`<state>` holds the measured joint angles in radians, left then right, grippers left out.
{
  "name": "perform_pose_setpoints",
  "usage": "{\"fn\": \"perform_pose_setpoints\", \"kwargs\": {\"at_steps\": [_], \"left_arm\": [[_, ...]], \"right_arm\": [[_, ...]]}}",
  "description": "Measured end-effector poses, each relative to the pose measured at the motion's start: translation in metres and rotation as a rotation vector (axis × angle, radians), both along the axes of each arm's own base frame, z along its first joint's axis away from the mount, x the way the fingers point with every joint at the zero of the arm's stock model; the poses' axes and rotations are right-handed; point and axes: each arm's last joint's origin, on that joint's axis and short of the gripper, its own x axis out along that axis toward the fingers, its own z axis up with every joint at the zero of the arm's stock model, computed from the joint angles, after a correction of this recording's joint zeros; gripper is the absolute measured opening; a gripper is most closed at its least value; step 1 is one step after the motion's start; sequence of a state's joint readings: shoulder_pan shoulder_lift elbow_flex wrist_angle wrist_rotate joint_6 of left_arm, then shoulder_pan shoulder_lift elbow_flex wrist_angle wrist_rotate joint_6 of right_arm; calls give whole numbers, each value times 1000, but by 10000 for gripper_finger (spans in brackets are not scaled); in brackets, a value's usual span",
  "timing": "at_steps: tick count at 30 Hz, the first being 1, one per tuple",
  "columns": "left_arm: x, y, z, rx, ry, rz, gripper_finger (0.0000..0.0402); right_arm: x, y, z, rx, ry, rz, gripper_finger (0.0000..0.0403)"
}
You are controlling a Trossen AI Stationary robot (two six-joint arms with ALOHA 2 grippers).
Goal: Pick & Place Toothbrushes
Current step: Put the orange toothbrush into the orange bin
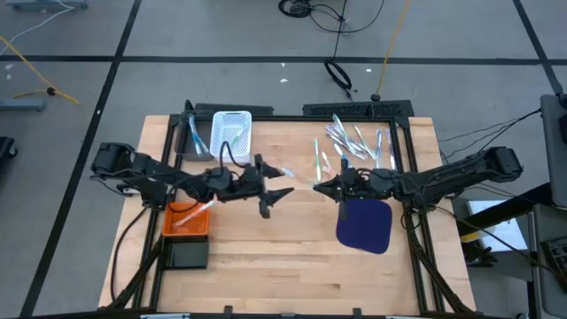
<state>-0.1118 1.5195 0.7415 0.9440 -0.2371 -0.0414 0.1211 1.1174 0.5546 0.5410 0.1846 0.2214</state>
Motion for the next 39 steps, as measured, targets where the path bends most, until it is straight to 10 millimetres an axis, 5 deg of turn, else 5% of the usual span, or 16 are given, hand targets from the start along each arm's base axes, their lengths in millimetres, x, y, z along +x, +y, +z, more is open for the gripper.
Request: {"fn": "perform_pose_setpoints", "kwargs": {"at_steps": [8,23,39], "left_arm": [[6,-1,7,28,-20,5,224],[6,-1,7,57,-20,6,24],[5,-2,3,2,40,-4,21]], "right_arm": [[0,0,0,-2,-1,1,0],[6,0,-6,4,10,0,0],[5,0,-9,-29,43,5,30]]}}
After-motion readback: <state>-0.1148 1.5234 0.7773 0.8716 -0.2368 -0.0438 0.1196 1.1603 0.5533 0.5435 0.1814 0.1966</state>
